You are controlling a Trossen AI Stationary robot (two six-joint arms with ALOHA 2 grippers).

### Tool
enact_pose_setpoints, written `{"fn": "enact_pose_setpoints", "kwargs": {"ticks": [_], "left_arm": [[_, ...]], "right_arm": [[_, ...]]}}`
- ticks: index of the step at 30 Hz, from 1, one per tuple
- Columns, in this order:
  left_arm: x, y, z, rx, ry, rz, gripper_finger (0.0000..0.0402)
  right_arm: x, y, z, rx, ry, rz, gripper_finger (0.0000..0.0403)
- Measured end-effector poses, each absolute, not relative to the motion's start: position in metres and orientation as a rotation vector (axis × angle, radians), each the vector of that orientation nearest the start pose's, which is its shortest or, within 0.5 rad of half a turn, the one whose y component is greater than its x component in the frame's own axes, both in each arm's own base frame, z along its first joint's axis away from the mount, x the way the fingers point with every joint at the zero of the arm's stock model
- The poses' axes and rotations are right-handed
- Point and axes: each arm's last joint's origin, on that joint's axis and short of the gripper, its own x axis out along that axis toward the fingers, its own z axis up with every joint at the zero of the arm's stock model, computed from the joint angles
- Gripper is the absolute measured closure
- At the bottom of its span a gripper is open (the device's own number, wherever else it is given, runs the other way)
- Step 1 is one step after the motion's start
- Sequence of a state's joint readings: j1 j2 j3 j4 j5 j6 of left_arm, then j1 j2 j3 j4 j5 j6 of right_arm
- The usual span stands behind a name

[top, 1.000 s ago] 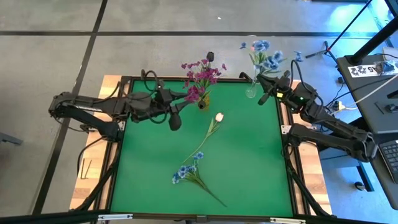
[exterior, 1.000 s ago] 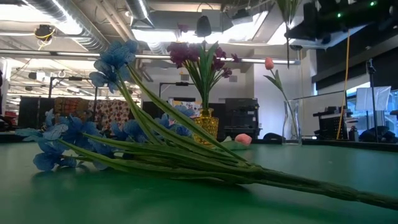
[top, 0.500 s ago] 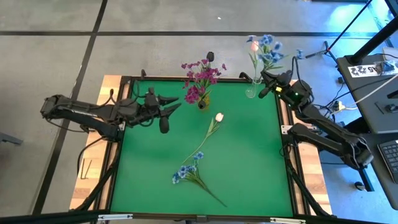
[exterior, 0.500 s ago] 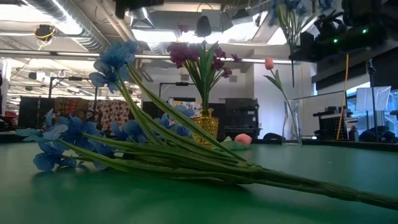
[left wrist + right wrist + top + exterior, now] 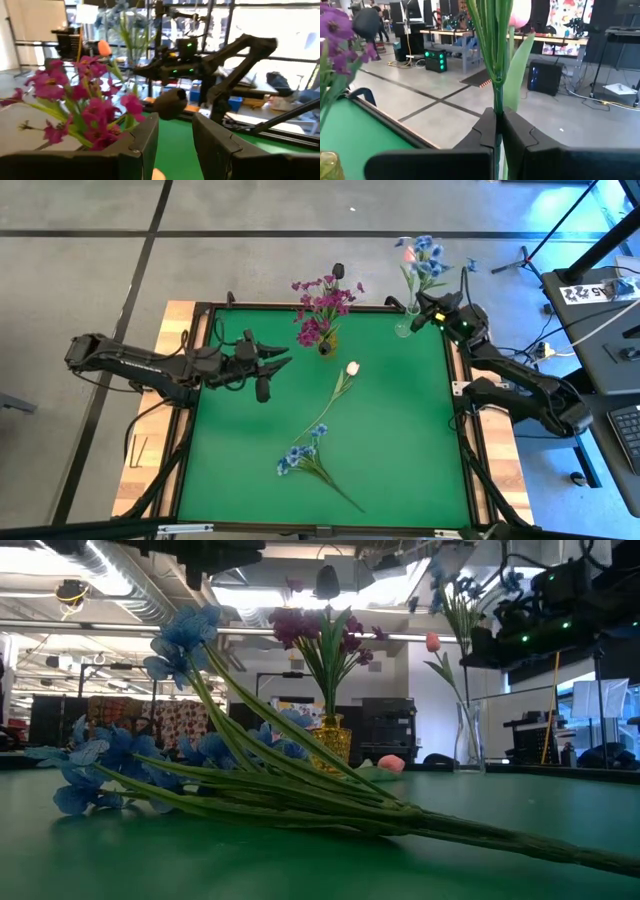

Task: Sort flowers into vase by color
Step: Put the top blue flowers into the transparent vase

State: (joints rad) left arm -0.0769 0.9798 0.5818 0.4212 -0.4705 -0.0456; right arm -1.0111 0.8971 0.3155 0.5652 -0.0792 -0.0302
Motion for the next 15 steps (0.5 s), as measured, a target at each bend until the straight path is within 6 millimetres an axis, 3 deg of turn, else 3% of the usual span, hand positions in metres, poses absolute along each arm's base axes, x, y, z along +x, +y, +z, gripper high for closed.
{"fn": "enact_pose_setpoints", "kwargs": {"ticks": [7, 15], "left_arm": [[0.213, -0.003, 0.269, -0.08, -0.009, 0.391, 0.0286], [0.213, -0.003, 0.268, -0.093, -0.008, 0.39, 0.0286]], "right_arm": [[0.106, -0.167, 0.214, 0.007, 0.071, -0.925, 0.0387], [0.107, -0.167, 0.211, 0.05, 0.072, -0.917, 0.0381]]}}
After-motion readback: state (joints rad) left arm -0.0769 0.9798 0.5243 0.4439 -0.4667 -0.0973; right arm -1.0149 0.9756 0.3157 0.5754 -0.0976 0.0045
